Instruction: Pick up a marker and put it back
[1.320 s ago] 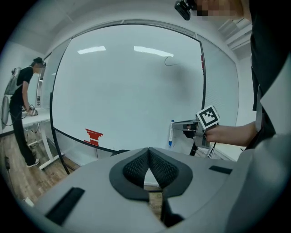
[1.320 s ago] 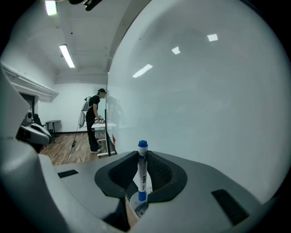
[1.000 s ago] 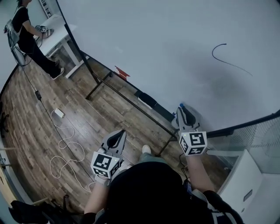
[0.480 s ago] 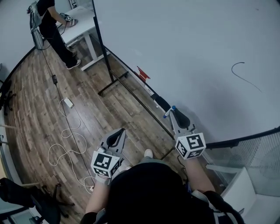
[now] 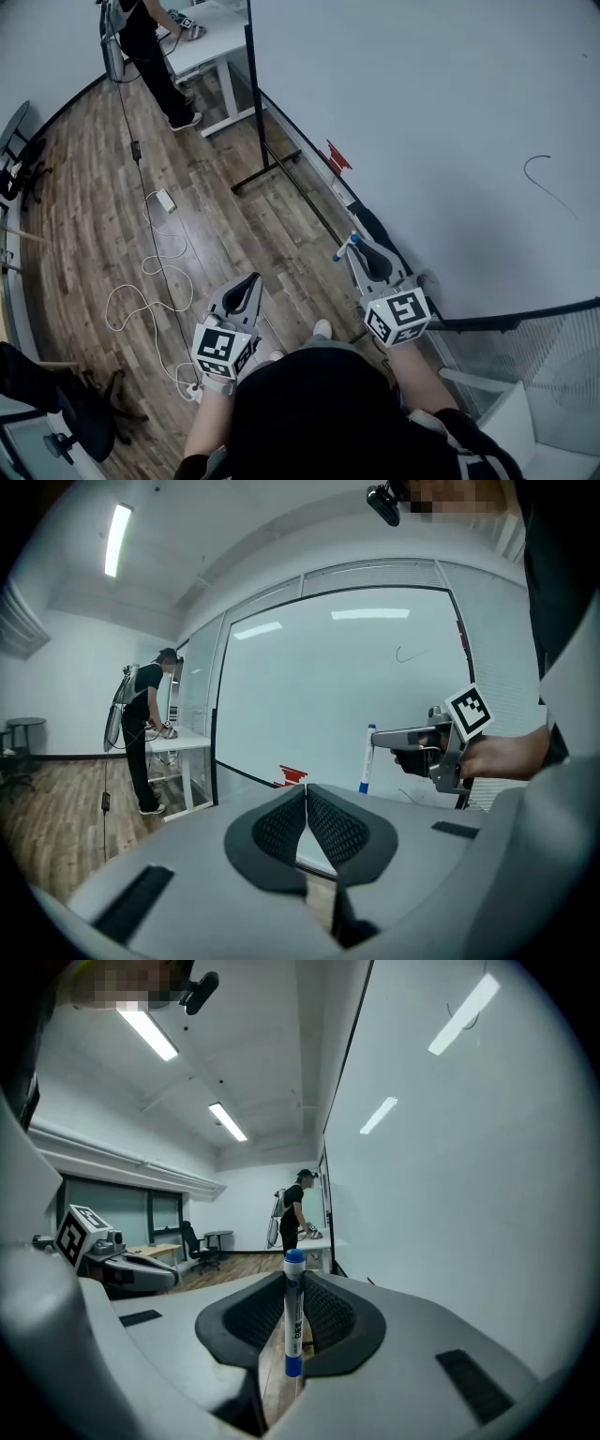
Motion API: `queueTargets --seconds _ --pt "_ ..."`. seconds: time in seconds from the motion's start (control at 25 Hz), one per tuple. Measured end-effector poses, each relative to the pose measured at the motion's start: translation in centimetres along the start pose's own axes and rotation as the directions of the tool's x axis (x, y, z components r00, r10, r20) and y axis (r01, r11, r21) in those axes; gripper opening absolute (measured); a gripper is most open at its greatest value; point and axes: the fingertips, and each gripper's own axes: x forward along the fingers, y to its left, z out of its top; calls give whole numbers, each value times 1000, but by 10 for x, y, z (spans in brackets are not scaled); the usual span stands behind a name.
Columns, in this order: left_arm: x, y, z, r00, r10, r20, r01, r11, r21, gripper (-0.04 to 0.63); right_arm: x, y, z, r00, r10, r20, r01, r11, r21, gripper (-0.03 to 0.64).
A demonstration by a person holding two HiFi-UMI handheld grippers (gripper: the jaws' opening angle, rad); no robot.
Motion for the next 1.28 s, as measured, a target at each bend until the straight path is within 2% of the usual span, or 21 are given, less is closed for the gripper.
queueTargets --seconds 0.24,0.44,0.64,0.8,1.0,1.28 --pt "-14 12 -5 999 51 5 -51 998 -22 21 6 23 -6 998 58 -6 -58 998 10 89" --pt "-15 11 -12 999 50 -6 -50 998 -24 21 10 33 -14 996 83 -18 -83 996 20 89" --pt "-10 8 -13 999 33 -16 -33 999 -24 21 7 25 -14 998 65 -16 -65 997 30 89" --pt "3 0 -12 1000 -3 -22 2 1000 -21 21 1 4 -12 1000 16 -4 -16 999 38 89" --pt "25 -13 -14 997 -61 -40 60 998 -23 21 -18 -33 -6 996 -86 16 85 995 60 89" --pt "66 -44 -8 982 -184 -52 184 983 2 21 -65 -94 -7 964 -263 28 259 962 85 89"
